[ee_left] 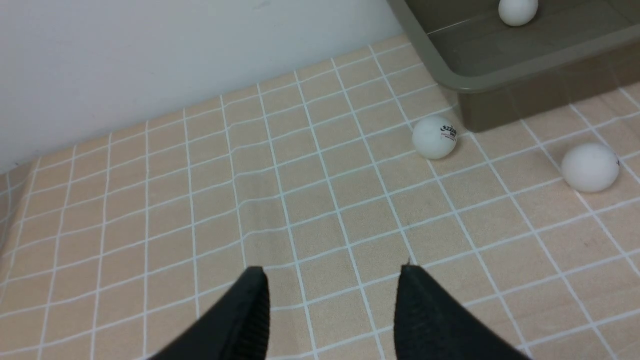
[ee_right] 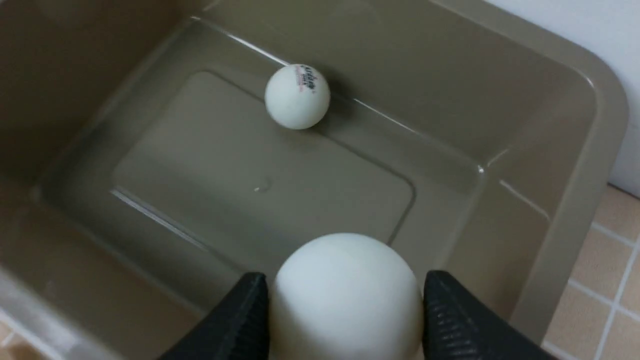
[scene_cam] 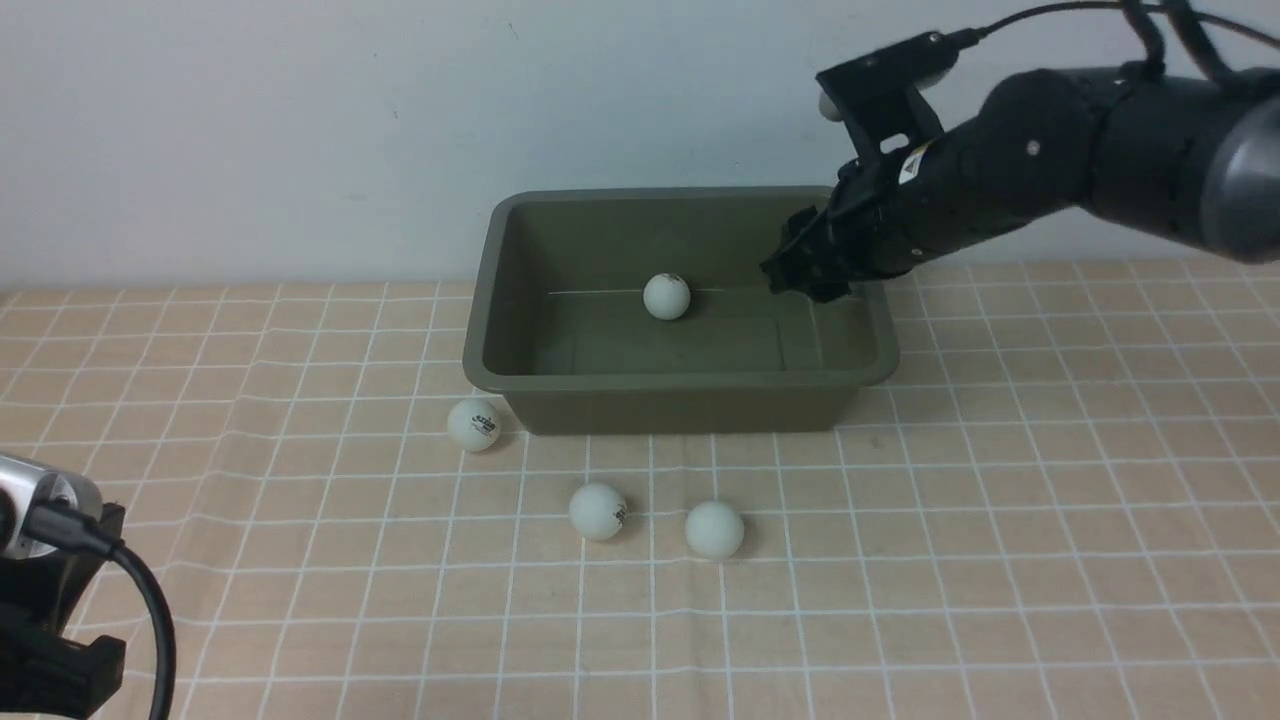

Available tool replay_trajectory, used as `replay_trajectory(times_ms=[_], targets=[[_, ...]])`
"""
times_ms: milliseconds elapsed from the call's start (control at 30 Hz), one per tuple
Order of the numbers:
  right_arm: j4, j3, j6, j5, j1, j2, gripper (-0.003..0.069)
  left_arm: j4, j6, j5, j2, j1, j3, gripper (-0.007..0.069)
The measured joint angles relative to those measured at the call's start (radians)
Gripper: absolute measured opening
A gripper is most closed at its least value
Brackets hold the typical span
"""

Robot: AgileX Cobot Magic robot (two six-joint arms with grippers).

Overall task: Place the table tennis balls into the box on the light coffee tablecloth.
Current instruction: 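Release the ping pong ball into the bin and lift the gripper away, then reach for and grasp a ping pong ball on the table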

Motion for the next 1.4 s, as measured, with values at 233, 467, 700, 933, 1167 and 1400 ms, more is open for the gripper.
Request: replay_trajectory(times_ms=[233,467,700,933,1167,1400], targets=[[0.004,-0.045,-0.003,0.011,-0.002,0.032,0.0377,0.0,0.0,0.0,0.0,0.0,0.0,0.0314],[-0.063,-0.05,0.015,-0.012,-0.002,0.005,0.0442,0.0,0.0,0.0,0.0,0.0,0.0,0.0314],[-0.282,-0.051,0.128,0.062,-0.002,-0.194,0.0414,0.0,0.0,0.0,0.0,0.0,0.0,0.0314],[-0.316,-0.052,0.154,0.277,-0.002,-0.379,0.0409,0.0,0.0,-0.001,0.0,0.0,0.0,0.0314],[-0.096,-0.006,0.062,0.427,-0.002,-0.399,0.0409,0.0,0.0,-0.004,0.0,0.0,0.0,0.0314],[0.049,0.237,-0.009,0.357,0.017,-0.399,0.0409,0.0,0.0,-0.004,0.0,0.0,0.0,0.0314]])
